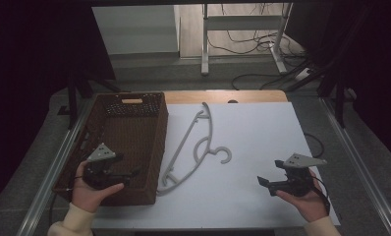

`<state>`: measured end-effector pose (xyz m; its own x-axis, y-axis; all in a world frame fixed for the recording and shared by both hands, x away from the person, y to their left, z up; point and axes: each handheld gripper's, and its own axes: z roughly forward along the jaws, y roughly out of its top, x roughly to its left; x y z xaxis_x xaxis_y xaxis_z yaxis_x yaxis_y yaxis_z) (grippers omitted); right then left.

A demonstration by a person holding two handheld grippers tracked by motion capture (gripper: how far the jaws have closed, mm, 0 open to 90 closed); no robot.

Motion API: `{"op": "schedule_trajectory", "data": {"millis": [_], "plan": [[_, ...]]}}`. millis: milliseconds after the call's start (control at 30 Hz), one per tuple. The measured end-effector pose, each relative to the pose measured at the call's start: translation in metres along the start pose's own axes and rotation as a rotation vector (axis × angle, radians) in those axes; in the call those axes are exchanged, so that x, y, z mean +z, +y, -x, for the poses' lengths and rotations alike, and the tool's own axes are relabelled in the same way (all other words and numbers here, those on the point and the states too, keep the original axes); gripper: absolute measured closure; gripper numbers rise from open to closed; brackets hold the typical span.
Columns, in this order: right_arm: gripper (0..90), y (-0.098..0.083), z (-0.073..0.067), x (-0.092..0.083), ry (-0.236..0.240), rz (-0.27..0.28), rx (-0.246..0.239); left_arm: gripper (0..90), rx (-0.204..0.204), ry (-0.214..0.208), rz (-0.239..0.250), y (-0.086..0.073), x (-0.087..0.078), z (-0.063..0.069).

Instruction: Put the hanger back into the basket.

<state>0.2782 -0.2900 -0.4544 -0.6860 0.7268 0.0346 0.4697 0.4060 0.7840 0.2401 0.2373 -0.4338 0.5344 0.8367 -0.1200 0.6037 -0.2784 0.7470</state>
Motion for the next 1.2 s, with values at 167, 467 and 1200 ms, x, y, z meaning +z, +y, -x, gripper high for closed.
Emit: {"op": "schedule_trajectory", "data": {"millis": [167,467,1200], "plan": [[13.0,0.0,-0.001,-0.001,0.0,0.002,-0.004,20.4,0.005,-0.006,-0.001,0.0,0.001,0.001],[14.3,0.001,-0.001,0.002,-0.01,-0.011,-0.003,20.4,0.011,-0.005,0.009,0.002,-0.002,0.001],[19.3,0.037,-0.006,0.034,0.044,-0.046,-0.018,20.2,0.016,-0.002,0.022,0.004,-0.005,0.001]]}}
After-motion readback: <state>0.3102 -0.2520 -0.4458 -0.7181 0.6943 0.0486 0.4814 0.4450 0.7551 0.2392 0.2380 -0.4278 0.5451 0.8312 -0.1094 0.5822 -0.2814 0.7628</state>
